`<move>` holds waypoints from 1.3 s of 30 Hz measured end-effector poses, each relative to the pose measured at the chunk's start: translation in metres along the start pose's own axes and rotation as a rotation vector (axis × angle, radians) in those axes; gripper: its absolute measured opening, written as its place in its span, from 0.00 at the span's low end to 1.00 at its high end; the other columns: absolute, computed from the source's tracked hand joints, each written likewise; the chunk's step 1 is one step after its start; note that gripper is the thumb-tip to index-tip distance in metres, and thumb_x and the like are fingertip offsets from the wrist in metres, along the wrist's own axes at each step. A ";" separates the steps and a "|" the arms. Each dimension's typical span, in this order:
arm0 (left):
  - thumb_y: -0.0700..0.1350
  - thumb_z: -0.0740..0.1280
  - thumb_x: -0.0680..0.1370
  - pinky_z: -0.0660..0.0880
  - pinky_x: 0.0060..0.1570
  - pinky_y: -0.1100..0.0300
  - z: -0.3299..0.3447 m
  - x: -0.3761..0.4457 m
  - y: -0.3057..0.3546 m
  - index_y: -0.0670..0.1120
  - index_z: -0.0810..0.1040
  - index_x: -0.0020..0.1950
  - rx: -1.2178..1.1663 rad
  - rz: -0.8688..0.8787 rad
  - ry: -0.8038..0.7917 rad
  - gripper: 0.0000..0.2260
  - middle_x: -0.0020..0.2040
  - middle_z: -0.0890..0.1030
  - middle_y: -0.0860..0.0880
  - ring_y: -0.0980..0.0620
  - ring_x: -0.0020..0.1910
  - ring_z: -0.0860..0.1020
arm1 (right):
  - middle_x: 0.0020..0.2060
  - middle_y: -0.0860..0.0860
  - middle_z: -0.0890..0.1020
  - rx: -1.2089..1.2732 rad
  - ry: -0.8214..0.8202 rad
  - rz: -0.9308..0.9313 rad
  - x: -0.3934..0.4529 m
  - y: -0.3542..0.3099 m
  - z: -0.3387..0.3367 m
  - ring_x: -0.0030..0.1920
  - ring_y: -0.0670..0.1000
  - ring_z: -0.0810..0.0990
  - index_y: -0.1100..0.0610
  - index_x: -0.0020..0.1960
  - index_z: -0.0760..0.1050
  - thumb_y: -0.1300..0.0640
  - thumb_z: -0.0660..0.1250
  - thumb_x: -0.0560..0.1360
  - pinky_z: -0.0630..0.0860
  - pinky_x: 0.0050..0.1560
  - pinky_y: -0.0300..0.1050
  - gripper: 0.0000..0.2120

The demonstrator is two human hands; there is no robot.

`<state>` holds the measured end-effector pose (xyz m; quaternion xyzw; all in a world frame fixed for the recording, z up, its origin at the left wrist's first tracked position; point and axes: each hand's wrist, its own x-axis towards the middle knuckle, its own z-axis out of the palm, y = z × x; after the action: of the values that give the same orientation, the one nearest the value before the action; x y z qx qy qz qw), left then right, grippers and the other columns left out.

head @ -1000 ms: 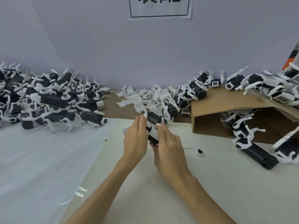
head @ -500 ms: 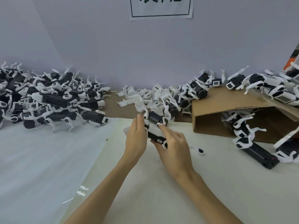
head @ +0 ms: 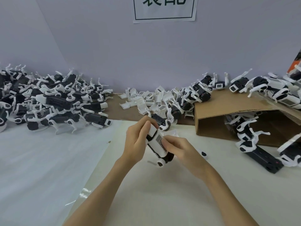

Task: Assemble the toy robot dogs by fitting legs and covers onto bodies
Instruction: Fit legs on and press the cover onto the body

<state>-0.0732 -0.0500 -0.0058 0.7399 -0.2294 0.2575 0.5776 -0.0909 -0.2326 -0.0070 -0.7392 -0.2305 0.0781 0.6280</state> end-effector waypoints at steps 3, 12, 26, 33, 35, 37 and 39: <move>0.56 0.59 0.86 0.73 0.65 0.41 0.000 0.002 -0.004 0.53 0.77 0.64 0.131 -0.007 -0.088 0.12 0.60 0.82 0.53 0.46 0.64 0.79 | 0.45 0.51 0.85 -0.031 0.133 -0.014 -0.002 0.001 -0.008 0.42 0.49 0.84 0.56 0.58 0.82 0.49 0.68 0.81 0.77 0.42 0.39 0.13; 0.66 0.74 0.73 0.69 0.65 0.53 -0.007 0.005 -0.008 0.62 0.79 0.60 0.233 -0.208 -0.171 0.19 0.57 0.81 0.61 0.49 0.67 0.71 | 0.46 0.45 0.86 -0.407 0.428 -0.202 0.002 0.008 -0.007 0.47 0.48 0.84 0.53 0.57 0.83 0.49 0.75 0.77 0.81 0.49 0.53 0.12; 0.66 0.70 0.75 0.76 0.52 0.63 0.000 0.005 -0.010 0.58 0.85 0.55 0.163 -0.157 0.026 0.16 0.52 0.84 0.57 0.56 0.56 0.81 | 0.59 0.42 0.79 -0.504 0.360 -0.265 0.000 0.019 -0.007 0.59 0.43 0.79 0.47 0.68 0.74 0.50 0.78 0.74 0.80 0.54 0.39 0.25; 0.79 0.68 0.66 0.75 0.41 0.56 -0.009 0.014 -0.015 0.49 0.84 0.38 0.112 -0.486 0.191 0.32 0.35 0.84 0.47 0.55 0.34 0.81 | 0.54 0.34 0.81 -0.394 0.180 0.103 0.000 0.014 -0.003 0.53 0.38 0.81 0.36 0.70 0.71 0.28 0.75 0.66 0.78 0.49 0.34 0.35; 0.82 0.63 0.65 0.78 0.44 0.55 -0.015 0.014 -0.017 0.50 0.86 0.42 0.143 -0.526 0.108 0.36 0.36 0.86 0.50 0.55 0.37 0.84 | 0.49 0.38 0.83 -0.438 0.208 0.109 -0.001 0.013 -0.003 0.46 0.40 0.83 0.39 0.64 0.76 0.25 0.72 0.66 0.80 0.47 0.39 0.32; 0.84 0.52 0.70 0.80 0.52 0.51 -0.017 0.015 -0.018 0.55 0.84 0.57 0.126 -0.529 0.019 0.40 0.44 0.88 0.53 0.52 0.47 0.86 | 0.45 0.45 0.85 -0.404 0.259 0.120 0.000 0.010 -0.010 0.35 0.44 0.83 0.46 0.57 0.80 0.23 0.68 0.68 0.81 0.40 0.44 0.31; 0.80 0.43 0.76 0.77 0.59 0.47 -0.023 0.020 -0.021 0.55 0.78 0.70 0.046 -0.544 0.073 0.41 0.55 0.87 0.52 0.48 0.56 0.84 | 0.39 0.52 0.86 -0.188 0.337 0.185 0.004 0.003 -0.024 0.28 0.49 0.80 0.55 0.51 0.83 0.24 0.65 0.71 0.76 0.30 0.45 0.34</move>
<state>-0.0471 -0.0240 -0.0040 0.7774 0.0049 0.1247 0.6164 -0.0768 -0.2531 -0.0046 -0.8153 -0.0597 -0.0111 0.5759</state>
